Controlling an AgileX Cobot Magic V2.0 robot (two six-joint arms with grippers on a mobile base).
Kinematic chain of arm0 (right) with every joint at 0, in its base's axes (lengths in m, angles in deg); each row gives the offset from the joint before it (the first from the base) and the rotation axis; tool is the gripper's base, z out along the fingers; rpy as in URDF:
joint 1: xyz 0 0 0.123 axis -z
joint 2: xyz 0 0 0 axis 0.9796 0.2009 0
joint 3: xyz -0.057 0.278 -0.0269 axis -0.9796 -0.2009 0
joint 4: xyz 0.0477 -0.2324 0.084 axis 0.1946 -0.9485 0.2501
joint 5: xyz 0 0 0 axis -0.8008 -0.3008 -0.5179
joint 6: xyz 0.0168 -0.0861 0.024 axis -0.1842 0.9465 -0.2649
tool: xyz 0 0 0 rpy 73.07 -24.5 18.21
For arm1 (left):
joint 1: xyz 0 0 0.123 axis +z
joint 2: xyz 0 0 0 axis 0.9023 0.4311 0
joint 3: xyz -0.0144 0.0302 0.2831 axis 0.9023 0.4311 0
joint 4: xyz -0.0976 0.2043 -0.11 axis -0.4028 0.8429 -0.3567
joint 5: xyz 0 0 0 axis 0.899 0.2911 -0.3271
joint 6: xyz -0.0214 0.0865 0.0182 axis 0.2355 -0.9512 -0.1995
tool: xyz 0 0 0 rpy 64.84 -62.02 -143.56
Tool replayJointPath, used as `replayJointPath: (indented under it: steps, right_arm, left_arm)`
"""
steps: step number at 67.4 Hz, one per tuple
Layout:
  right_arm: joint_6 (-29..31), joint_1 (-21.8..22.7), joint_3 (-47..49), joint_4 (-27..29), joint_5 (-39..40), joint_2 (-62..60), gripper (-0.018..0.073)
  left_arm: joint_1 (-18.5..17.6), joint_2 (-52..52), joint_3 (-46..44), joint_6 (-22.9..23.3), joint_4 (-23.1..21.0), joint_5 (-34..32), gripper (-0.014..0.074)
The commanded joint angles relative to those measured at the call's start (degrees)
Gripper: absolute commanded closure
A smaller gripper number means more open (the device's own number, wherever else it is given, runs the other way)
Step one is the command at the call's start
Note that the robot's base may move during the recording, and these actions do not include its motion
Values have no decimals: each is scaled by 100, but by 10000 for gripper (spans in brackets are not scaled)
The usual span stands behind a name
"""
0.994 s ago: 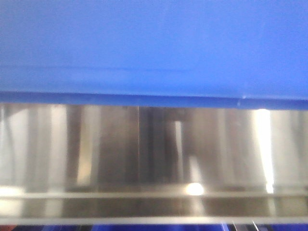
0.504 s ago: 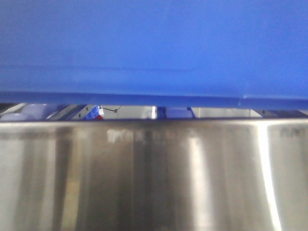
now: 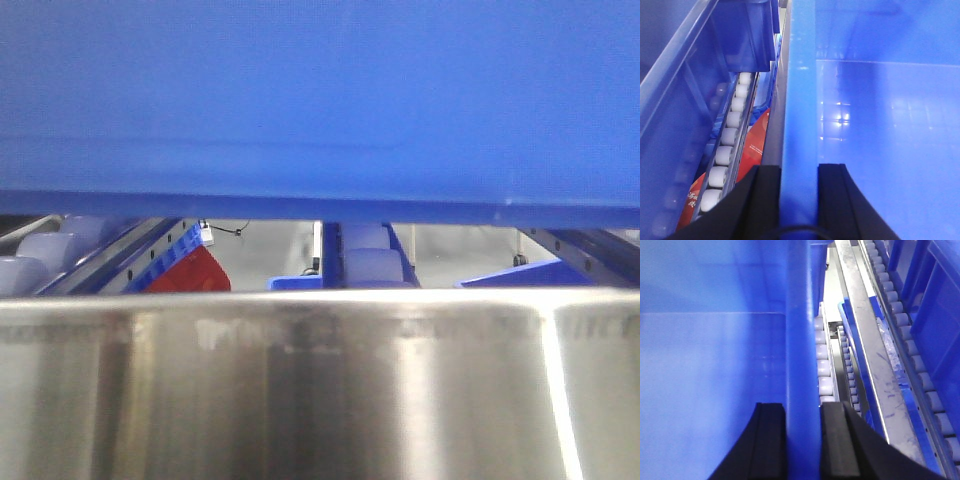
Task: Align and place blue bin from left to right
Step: 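Lower the blue bin onto the shelf rollers and open both grippers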
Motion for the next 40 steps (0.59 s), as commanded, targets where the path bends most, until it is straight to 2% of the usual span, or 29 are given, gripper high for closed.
replayJointPath:
  steps: [1,40]
  right_arm:
    - [-25,-94,52,51,1719,-8,638]
    - [-25,-94,52,51,1762,-8,638]
  left_arm:
    - [-114,34,-91,49,6,-600,707]
    - [-114,35,-91,49,6,-644,707]
